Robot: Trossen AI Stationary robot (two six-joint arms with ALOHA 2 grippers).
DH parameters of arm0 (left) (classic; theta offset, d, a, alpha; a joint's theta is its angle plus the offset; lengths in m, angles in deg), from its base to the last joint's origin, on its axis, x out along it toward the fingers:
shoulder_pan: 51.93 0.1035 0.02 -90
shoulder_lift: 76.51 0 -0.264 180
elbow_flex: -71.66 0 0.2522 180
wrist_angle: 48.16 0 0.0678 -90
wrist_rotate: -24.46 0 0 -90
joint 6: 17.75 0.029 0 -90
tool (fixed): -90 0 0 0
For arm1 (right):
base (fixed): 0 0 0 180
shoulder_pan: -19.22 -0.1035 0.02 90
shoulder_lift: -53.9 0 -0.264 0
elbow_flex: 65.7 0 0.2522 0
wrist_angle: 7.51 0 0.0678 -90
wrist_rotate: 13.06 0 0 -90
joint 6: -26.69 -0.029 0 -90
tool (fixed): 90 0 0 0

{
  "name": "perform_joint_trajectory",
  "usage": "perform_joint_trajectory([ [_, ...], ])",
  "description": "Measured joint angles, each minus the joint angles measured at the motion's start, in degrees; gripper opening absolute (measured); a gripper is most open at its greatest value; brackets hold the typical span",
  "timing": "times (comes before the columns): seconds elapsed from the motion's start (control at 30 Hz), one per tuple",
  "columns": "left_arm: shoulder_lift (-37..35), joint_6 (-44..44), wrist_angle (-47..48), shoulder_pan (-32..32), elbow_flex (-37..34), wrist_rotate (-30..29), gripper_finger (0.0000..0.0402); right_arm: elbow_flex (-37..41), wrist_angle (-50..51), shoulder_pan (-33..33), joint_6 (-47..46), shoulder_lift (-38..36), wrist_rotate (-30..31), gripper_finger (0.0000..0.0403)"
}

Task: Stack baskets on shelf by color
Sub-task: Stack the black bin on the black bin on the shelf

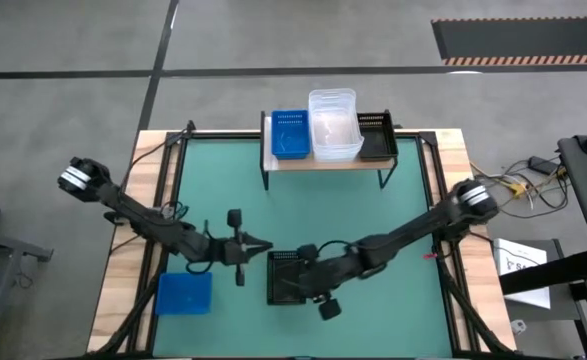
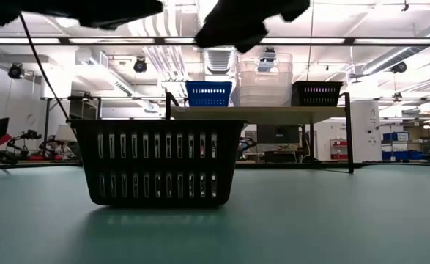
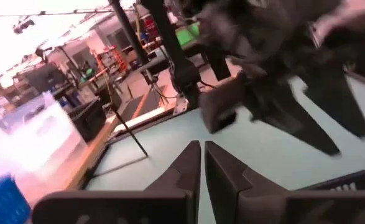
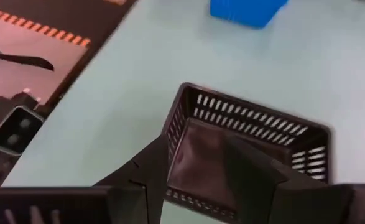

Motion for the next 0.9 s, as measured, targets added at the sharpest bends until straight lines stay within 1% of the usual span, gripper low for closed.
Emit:
perform_joint_trajectory([
  [0.1, -0.89, -2.28, -4.72, -0.35, -3.54, 0.12, 0.0006, -5.67, 5.17, -0.11, -2.02, 4.78, 0.08, 0.0139],
  [0.2, -1.49, -2.57, -6.78, -1.42, -5.92, 0.15, 0.0006, -11.05, 8.83, -0.13, -4.09, 9.26, 0.05, 0.0140],
  [0.27, -1.73, -3.52, -6.17, -2.28, -7.04, 0.28, 0.0006, -14.62, 11.21, -0.11, -5.77, 12.19, 0.02, 0.0141],
  [0.57, -1.57, -3.78, -6.34, -2.93, -8.14, 0.22, 0.0006, -28.10, 20.83, -0.11, -11.01, 22.92, -0.62, 0.0139],
  [0.7, -1.58, -3.39, -6.33, -2.93, -8.51, 0.20, 0.0006, -32.96, 25.10, -0.11, -11.42, 26.53, -0.61, 0.0136],
  [0.8, -1.70, -2.02, -6.36, -2.93, -8.63, 0.15, 0.0006, -36.13, 26.86, -0.11, -11.34, 29.18, -0.60, 0.0126],
  [0.9, -2.18, -0.67, -6.43, -2.93, -8.62, 0.02, 0.0006, -39.16, 29.82, -0.11, -9.87, 31.34, -0.60, 0.0104],
])
